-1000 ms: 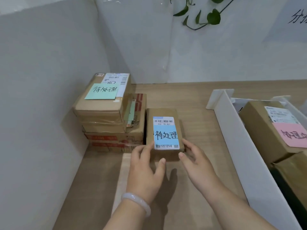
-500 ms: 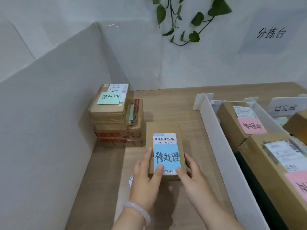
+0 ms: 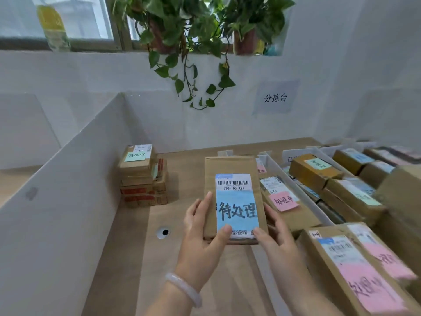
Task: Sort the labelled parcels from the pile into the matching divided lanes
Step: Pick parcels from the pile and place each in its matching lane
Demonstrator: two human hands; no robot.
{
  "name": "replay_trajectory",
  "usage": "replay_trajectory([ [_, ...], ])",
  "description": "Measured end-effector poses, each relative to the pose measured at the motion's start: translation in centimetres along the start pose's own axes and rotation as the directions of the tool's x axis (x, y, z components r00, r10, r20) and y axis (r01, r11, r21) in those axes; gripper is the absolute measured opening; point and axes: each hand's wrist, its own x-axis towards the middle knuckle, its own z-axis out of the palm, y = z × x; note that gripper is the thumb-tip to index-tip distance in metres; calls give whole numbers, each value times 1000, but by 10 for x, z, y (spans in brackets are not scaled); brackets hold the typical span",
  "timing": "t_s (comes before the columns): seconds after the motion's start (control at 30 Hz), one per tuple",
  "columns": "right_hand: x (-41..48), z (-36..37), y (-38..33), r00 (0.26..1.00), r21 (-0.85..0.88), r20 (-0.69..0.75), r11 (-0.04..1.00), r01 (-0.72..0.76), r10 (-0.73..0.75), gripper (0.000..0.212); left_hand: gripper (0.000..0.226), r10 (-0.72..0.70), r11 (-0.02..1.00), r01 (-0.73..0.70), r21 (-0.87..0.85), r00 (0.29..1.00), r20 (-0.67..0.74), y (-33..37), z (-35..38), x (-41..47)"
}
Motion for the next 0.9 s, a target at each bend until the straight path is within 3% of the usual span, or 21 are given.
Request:
replay_trajectory([
  [0.17, -52, -56, -23, 996, -31, -69, 998, 48, -50, 48, 63, 33, 998, -27, -50, 992, 122, 53, 31, -35],
  [0.3, -79, -98, -34, 991, -31, -92, 995, 95, -97, 44, 59, 62, 997, -58, -49, 995, 82, 86, 62, -61],
  [0.47, -116, -178, -48, 975, -166, -98, 970, 180, -197, 52, 60, 133, 985, -128, -120, 990, 42, 122, 129, -102],
  [0.6, -156, -273, -47, 948, -333, -128, 913, 235, -291, 59, 62, 130, 985, -118, -128, 987, 92, 146, 212, -142],
  [0.9, -264, -507, -19, 913, -706, -256, 707, 49, -319, 65, 58, 167, 981, -121, -151, 923, 346, 204, 438, -255],
])
